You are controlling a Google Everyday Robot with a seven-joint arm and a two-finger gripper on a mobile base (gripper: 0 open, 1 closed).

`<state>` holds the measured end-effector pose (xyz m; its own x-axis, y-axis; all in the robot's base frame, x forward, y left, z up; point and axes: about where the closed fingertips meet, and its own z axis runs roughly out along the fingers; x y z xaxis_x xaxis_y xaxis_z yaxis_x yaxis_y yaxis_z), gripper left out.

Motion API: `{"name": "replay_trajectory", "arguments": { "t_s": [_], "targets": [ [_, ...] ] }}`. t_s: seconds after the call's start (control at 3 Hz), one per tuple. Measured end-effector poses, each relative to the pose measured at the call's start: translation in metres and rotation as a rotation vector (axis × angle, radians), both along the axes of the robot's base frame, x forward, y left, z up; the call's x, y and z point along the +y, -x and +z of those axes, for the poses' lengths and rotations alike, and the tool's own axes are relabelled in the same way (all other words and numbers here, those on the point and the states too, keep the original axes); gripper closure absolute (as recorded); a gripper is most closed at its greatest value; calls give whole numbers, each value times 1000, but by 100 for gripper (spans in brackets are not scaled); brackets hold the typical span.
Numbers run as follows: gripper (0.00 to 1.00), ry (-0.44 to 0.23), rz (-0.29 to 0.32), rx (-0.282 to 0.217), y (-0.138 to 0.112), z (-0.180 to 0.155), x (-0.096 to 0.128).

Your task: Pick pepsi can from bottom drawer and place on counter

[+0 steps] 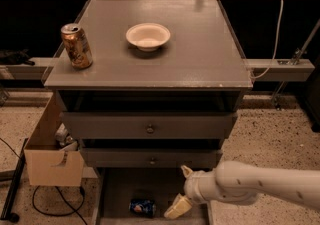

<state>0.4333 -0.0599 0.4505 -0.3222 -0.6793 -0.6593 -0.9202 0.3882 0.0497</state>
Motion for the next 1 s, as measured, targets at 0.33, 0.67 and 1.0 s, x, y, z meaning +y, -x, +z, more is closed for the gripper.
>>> {"name": "replay_trajectory", "arguments": {
  "t_s": [0.33,0.67,1.0],
  "targets": [
    [0,36,20,82,-8,-85,23],
    [0,49,19,107,15,-126,20],
    [0,57,25,96,15,-125,26]
  ]
}}
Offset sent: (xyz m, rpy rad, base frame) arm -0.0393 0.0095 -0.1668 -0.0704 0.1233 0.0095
